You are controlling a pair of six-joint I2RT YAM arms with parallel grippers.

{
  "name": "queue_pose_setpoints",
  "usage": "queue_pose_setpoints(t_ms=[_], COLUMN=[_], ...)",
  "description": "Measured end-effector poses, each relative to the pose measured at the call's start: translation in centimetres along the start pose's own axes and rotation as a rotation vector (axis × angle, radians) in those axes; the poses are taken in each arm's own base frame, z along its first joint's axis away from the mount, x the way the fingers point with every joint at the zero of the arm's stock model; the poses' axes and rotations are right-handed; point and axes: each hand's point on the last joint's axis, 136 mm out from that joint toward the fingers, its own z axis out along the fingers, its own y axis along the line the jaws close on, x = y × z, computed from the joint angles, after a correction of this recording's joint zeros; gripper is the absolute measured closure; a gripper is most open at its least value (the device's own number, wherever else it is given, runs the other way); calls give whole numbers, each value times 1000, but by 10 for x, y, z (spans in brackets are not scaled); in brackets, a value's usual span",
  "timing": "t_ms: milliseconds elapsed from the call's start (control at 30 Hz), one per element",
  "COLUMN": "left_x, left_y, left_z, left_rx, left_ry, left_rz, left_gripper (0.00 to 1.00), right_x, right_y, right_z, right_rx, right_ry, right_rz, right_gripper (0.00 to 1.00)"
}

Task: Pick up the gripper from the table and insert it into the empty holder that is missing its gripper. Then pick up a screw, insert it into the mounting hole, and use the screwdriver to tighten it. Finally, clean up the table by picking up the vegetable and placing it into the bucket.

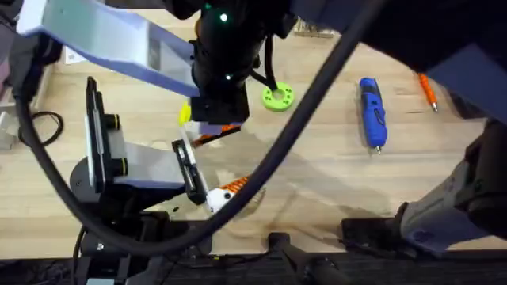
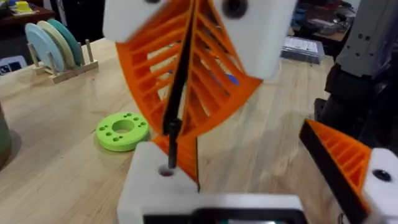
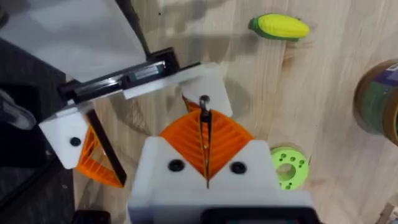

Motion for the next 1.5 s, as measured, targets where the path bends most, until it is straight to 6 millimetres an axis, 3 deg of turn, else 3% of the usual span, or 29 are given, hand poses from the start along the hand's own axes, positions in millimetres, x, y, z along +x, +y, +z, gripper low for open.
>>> queue_pose_setpoints(t_ms=[1100,1500], left_x=[0,0], left_y=[0,0], left_z=[0,0], left_rx=[0,1], left_ry=[0,0], left_rz=[0,-1], left_gripper=[15,16], right_x=[0,1], right_y=[0,-1], right_z=[0,9], right_rx=[0,-11], right_ry=[0,18], right_rz=[0,4], right_gripper=[996,996])
